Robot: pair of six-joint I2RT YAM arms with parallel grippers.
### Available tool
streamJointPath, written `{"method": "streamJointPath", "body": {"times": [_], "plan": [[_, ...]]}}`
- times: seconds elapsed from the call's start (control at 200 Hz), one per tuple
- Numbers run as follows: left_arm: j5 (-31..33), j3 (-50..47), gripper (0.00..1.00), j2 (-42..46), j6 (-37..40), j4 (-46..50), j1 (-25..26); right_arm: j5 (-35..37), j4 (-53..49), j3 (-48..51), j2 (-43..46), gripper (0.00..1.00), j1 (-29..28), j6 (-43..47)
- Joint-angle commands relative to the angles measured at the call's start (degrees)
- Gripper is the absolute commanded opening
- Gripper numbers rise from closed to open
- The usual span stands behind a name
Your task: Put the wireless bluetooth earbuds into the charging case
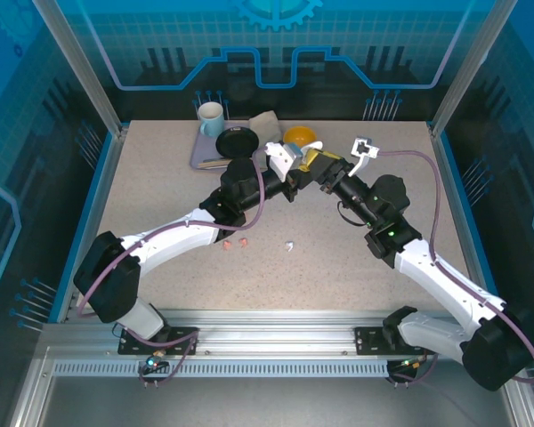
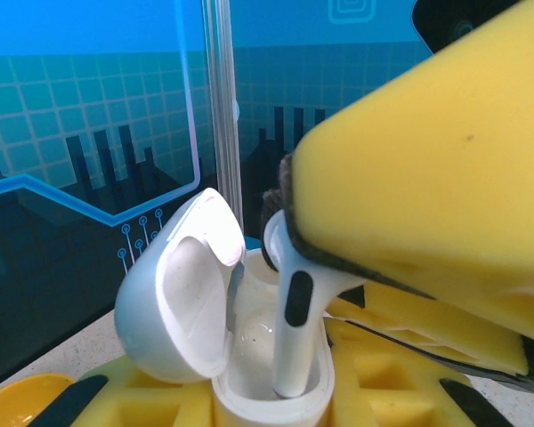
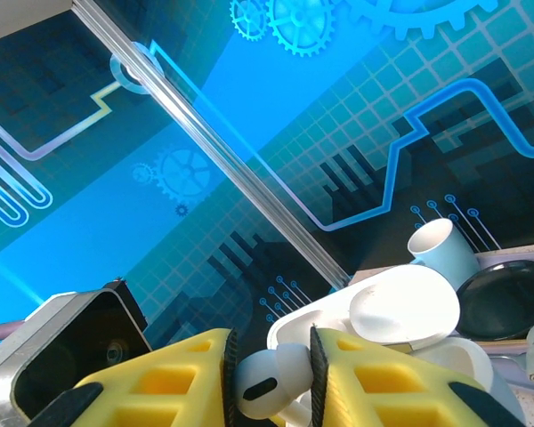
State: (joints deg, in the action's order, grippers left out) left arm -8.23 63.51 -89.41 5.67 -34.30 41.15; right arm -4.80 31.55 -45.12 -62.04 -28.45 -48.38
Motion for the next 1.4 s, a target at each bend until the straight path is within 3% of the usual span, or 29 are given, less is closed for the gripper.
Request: {"method": "streamJointPath", "body": {"times": [0.0,0.27,0.47,0.99,1.151,1.396], "plan": [[-6.4,1.3,0.00,4.6,-1.2,-6.9,1.9,3.5,-5.2,-0.5,-2.4,0.28,0.8,1.6],[-6.9,1.0,0.00,5.0,-1.1,-6.8,2.1,4.4,-5.3,-1.1,-3.4,0.27,0.8,2.1],[-6.5,0.9,0.00,5.5,0.0,-6.5,2.2,0.4,-5.7,-1.0,-2.7,0.26,0.6,4.5],[-6.0,1.1,0.00,6.1,1.2,-5.6,2.2,-1.9,-15.8,-1.6,0.4,0.27,0.9,9.9],[-5.7,1.0,0.00,6.3,1.4,-5.4,2.2,-2.5,-18.3,-2.0,0.0,0.36,1.7,9.0],[-5.3,0.8,0.00,6.9,1.6,-5.0,2.3,-2.6,-19.6,-4.2,-0.8,0.38,1.9,8.4]]}}
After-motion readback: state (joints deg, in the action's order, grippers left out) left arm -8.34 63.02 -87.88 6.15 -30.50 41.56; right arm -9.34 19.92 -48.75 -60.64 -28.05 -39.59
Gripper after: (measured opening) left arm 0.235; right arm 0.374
